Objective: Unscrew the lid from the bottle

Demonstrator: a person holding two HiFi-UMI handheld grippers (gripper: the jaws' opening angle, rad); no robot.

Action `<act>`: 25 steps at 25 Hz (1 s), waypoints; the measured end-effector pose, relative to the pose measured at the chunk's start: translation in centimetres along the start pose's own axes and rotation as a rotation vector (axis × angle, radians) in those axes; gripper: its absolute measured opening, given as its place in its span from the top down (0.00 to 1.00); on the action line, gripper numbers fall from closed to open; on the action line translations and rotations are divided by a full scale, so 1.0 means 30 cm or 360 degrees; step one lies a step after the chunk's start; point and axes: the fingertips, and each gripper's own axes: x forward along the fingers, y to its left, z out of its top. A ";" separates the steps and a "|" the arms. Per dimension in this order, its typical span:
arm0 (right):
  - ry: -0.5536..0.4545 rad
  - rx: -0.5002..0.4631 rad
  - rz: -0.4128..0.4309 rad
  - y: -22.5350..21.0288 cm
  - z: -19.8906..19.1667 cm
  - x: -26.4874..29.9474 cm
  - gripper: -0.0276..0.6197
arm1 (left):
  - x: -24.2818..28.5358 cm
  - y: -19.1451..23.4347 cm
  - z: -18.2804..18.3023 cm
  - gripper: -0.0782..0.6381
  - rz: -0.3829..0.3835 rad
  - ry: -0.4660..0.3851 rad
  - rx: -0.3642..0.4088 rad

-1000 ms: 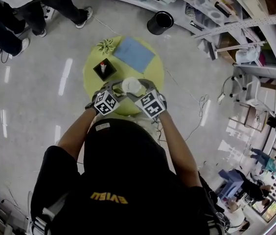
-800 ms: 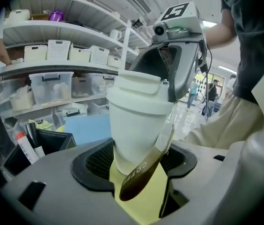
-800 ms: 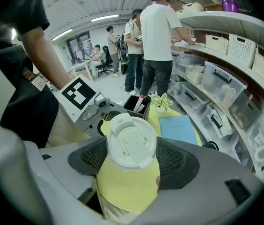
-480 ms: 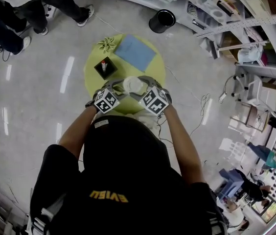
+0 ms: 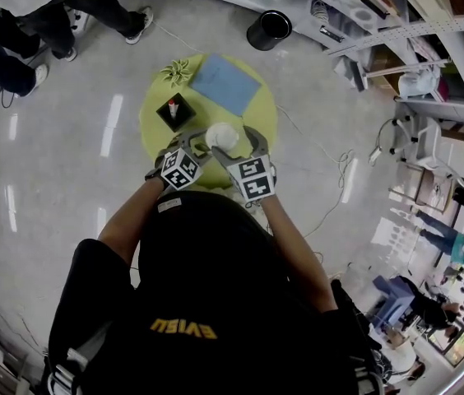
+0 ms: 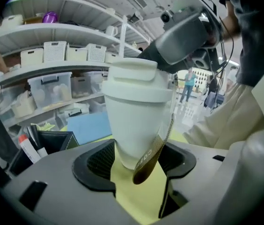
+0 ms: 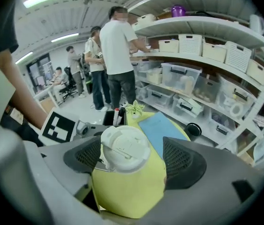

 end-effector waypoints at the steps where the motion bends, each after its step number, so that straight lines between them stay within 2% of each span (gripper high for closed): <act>1: -0.0002 0.0055 -0.0047 -0.006 -0.005 0.001 0.32 | 0.004 0.003 0.000 0.49 0.0032 0.0015 0.0029; 5: -0.0014 0.0164 -0.0075 0.005 -0.004 0.003 0.34 | 0.018 0.007 0.000 0.45 0.0088 0.0008 -0.0032; 10: 0.0004 0.0130 -0.0034 0.033 -0.007 0.011 0.35 | 0.033 -0.008 0.003 0.45 0.0049 0.0006 -0.0031; 15: 0.0042 0.0162 -0.0077 0.025 -0.032 0.028 0.38 | 0.028 -0.012 0.000 0.46 0.0025 0.0002 -0.0022; 19: 0.0041 0.0140 -0.0034 0.024 -0.028 0.030 0.38 | 0.026 -0.010 0.002 0.47 0.0022 0.0007 -0.0008; 22: 0.0088 0.0015 0.0062 0.032 -0.035 0.028 0.39 | 0.027 -0.009 -0.004 0.47 0.0025 0.0008 -0.0010; 25: 0.0183 -0.0249 0.0164 0.038 -0.059 0.026 0.45 | 0.024 -0.011 -0.009 0.47 0.0022 0.0011 -0.0016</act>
